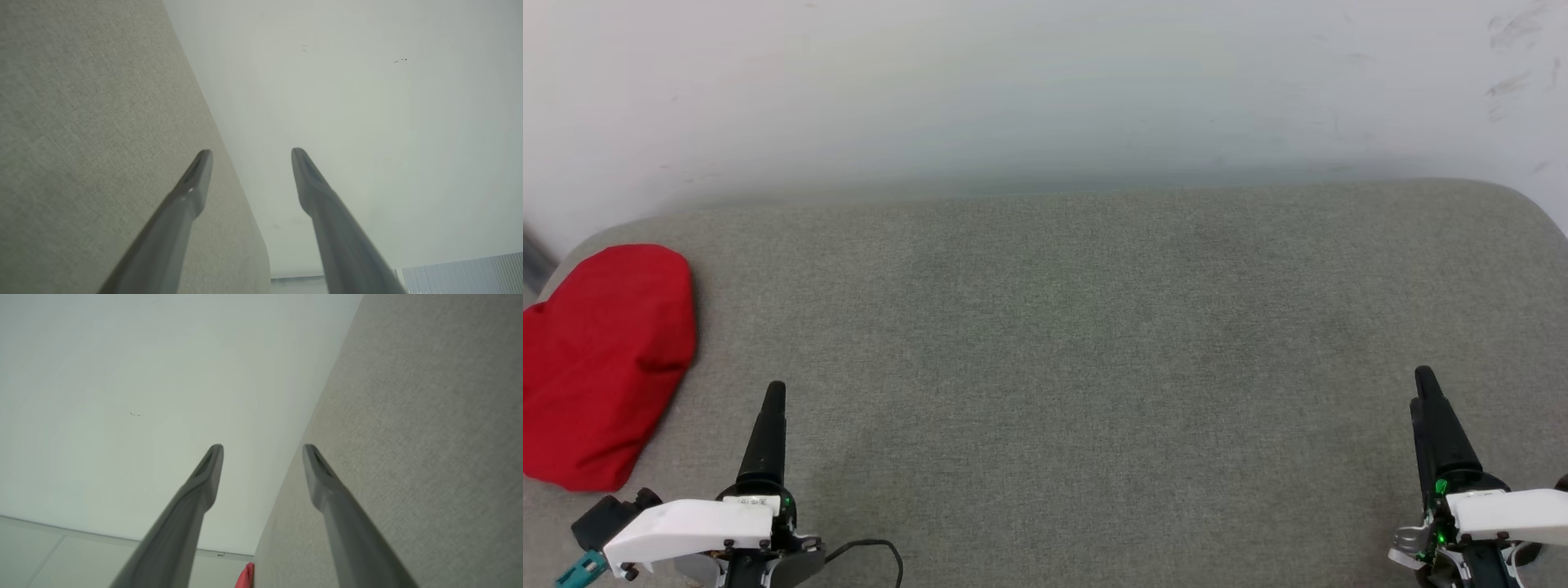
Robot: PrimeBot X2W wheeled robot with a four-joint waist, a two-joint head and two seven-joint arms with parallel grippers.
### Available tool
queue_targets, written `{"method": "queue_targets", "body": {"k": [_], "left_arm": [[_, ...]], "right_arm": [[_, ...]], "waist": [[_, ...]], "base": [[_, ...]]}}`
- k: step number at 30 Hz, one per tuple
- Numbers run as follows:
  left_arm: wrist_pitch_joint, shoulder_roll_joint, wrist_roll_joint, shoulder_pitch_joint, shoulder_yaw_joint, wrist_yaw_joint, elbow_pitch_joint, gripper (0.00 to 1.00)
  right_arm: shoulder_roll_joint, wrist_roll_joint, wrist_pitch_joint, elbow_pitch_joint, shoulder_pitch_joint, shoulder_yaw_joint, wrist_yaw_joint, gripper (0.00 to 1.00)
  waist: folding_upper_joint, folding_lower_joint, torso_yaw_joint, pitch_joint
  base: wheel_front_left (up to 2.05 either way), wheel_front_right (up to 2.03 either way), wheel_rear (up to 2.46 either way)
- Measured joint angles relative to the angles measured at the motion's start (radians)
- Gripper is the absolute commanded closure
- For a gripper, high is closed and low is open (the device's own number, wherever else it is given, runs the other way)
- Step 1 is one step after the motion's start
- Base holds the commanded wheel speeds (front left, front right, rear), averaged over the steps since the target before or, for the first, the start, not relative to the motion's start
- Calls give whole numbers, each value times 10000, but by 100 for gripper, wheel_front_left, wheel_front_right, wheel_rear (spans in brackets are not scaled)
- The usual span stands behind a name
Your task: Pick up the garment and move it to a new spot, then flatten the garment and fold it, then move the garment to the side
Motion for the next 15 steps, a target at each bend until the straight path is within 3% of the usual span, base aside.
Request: {"method": "queue_targets", "body": {"k": [15], "left_arm": [[-587, 6, 3967, 243, -775, 1338, -974, 0]], "right_arm": [[2, -3705, -581, -1070, 180, 456, 0, 0]], "waist": [[0, 0, 3, 54]], "base": [[0, 0, 0]]}}
